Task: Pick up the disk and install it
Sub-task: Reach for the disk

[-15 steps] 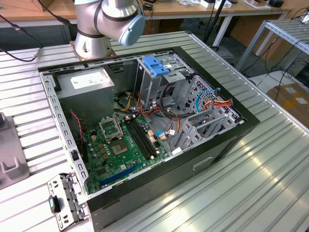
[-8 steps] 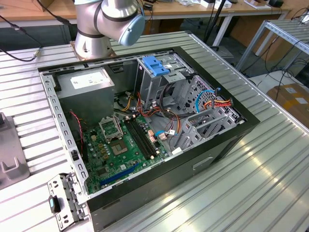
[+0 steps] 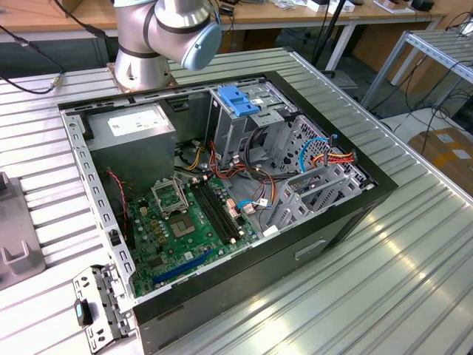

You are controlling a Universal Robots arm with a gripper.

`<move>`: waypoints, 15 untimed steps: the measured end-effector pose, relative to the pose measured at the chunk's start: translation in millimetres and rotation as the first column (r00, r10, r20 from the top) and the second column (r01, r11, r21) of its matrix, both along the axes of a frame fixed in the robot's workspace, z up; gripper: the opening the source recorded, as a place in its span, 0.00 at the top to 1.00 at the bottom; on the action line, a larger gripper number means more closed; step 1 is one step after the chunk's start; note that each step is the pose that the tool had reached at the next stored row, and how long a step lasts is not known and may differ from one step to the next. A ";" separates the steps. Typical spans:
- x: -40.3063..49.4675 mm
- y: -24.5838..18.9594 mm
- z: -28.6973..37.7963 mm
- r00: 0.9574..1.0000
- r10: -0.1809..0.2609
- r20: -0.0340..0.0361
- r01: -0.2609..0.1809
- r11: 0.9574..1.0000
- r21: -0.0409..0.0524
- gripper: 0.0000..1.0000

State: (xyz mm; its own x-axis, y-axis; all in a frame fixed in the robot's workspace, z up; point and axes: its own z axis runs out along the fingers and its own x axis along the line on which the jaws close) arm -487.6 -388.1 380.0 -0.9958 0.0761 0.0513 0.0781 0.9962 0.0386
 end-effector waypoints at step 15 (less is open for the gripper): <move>6.7 2.3 -8.7 1.000 0.002 0.000 -0.002 1.000 -0.003 0.90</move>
